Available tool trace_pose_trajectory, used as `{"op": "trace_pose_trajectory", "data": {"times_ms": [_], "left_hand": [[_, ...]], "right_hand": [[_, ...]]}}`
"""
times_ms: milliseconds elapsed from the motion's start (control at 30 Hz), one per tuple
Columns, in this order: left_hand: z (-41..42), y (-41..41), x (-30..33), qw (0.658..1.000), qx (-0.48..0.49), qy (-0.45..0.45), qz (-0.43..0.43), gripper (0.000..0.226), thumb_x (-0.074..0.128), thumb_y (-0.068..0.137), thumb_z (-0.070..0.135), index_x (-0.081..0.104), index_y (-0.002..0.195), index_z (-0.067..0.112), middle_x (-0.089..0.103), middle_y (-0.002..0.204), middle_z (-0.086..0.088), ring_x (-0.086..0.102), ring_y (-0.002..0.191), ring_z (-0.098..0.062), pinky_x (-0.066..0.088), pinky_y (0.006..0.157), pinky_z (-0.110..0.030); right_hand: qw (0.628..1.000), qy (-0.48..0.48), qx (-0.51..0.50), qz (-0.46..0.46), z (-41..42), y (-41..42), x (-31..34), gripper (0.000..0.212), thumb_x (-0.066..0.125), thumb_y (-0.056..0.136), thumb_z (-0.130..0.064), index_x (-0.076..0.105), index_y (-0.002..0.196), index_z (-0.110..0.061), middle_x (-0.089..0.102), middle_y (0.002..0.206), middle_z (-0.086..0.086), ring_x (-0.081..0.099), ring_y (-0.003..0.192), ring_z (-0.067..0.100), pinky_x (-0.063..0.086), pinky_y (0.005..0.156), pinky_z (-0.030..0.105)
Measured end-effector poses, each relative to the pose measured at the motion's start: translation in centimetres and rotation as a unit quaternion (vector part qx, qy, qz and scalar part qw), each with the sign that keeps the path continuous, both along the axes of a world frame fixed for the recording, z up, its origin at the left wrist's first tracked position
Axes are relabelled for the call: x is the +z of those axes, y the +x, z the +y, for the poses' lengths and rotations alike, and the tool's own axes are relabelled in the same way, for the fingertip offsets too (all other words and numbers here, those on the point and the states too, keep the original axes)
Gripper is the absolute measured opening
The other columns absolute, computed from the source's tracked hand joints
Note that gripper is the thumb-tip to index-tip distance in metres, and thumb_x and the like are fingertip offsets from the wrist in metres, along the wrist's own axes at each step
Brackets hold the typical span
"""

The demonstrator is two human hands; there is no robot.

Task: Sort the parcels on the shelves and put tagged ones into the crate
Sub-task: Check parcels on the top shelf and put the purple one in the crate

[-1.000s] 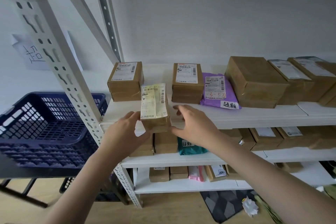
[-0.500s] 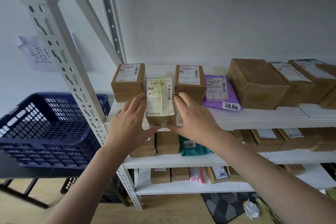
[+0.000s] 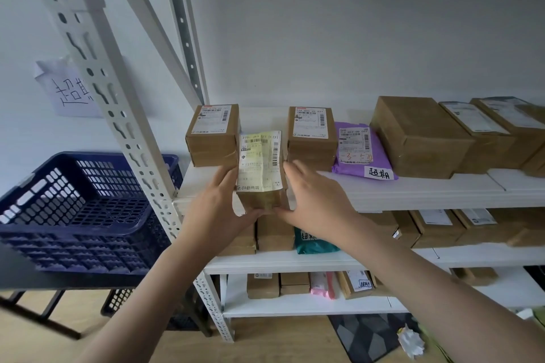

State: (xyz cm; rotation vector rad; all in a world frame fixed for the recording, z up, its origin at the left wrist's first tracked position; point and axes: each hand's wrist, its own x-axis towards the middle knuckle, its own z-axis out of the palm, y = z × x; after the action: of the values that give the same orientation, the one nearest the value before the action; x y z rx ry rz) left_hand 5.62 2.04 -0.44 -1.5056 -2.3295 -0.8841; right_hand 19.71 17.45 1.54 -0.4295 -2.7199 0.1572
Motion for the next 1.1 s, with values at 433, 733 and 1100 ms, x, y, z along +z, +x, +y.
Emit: {"op": "trace_pose_trajectory", "data": {"times_ms": [433,733,1100], "left_hand": [[5.9,-4.8,-0.6,0.993,0.073,-0.084,-0.04,0.051,0.069,0.081,0.055,0.055,0.118,0.023,0.061,0.105,0.008,0.061,0.08,-0.016,0.051,0.062,-0.033],[9.2,-6.9,-0.6,0.982,0.154,-0.104,-0.036,0.035,0.064,0.082,0.057,0.064,0.083,0.022,0.066,0.074,0.004,0.063,0.068,-0.022,0.056,0.059,-0.033],[7.0,-2.9,-1.3,0.989,0.123,-0.074,-0.034,0.022,0.055,0.093,0.038,0.066,0.081,0.023,0.067,0.074,0.008,0.061,0.068,-0.019,0.053,0.059,-0.032]], "right_hand": [[0.988,-0.147,-0.054,-0.008,4.8,-6.4,-0.5,0.063,0.073,0.079,-0.062,0.058,0.129,-0.027,0.07,0.111,-0.01,0.066,0.091,0.013,0.058,0.073,0.037],[0.988,-0.079,-0.13,0.015,5.6,-9.4,-0.7,0.023,0.066,0.088,-0.043,0.068,0.094,-0.021,0.068,0.082,-0.006,0.067,0.073,0.018,0.048,0.057,0.029],[0.988,-0.066,-0.133,0.045,7.5,-1.6,-2.6,0.033,0.064,0.094,-0.041,0.067,0.123,-0.027,0.072,0.106,-0.013,0.066,0.089,0.005,0.039,0.059,0.016]]}}
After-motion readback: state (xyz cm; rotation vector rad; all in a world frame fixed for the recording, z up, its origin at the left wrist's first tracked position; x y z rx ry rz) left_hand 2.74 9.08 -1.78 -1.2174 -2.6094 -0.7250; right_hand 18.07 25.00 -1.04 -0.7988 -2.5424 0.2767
